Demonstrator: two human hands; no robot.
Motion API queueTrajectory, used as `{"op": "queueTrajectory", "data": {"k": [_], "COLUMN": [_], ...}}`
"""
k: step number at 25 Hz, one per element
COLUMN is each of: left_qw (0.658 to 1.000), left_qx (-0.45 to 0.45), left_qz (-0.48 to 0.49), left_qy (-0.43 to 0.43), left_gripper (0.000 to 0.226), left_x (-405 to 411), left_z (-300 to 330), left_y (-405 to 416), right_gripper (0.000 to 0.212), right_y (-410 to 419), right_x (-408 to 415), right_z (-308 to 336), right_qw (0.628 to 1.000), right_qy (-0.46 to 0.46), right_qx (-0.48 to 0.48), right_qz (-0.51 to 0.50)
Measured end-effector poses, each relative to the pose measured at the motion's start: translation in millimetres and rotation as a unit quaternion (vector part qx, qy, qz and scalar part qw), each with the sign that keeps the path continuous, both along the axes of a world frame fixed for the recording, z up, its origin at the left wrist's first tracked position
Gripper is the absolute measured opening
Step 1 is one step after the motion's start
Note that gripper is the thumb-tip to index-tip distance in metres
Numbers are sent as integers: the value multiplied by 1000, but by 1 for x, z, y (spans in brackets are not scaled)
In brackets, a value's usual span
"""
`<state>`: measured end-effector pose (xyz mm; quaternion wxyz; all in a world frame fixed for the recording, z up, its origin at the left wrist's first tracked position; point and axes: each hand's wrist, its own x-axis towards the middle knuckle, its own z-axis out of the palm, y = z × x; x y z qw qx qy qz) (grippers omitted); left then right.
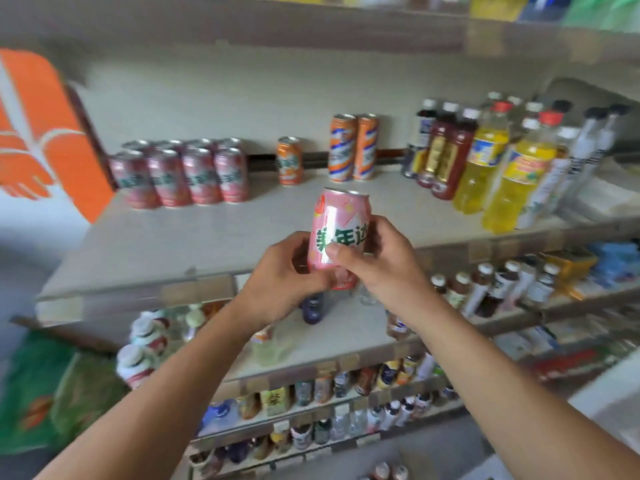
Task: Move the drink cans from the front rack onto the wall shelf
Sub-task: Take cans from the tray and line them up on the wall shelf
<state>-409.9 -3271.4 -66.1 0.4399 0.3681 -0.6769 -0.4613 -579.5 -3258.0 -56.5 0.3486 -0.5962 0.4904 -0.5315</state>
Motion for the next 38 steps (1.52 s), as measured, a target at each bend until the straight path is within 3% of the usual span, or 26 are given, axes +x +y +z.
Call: {"op": "queueTrajectory", "data": {"k": [4, 7, 17, 19, 21, 23, 28, 38], "left_qw": [999, 997, 986, 959, 912, 879, 849, 821], "left_qx": [-16, -20, -12, -30, -59, -69, -56, -52], "left_qz": [48, 72, 157, 255, 345, 385, 409, 394], "left_qy": [-10, -8, -60, -117, -215, -274, -329, -410], "left_gripper": [51, 53, 52, 41, 35, 34, 39, 43], "left_x": [96, 152, 270, 290, 304, 312, 318, 321], "left_z": [11, 13, 0, -5, -9, -12, -10, -12], "left_y": [-3, -6, -43, -56, -66, -75, -98, -129], "right_gripper": [48, 51, 45, 46, 45, 45, 59, 55], "right_y": [-18, -27, -83, -103, -124, -144, -183, -213], "right_x": [95, 152, 272, 286, 298, 310, 342, 362], "right_z": [9, 9, 1, 0, -3, -7, -24, -33], "right_qw": [998, 997, 995, 995, 994, 992, 989, 986], "right_qy": [48, 54, 93, 97, 108, 122, 151, 167], "right_qx": [10, 13, -11, -13, -17, -23, -12, 1], "right_qz": [45, 45, 44, 31, 23, 17, -1, -12]}}
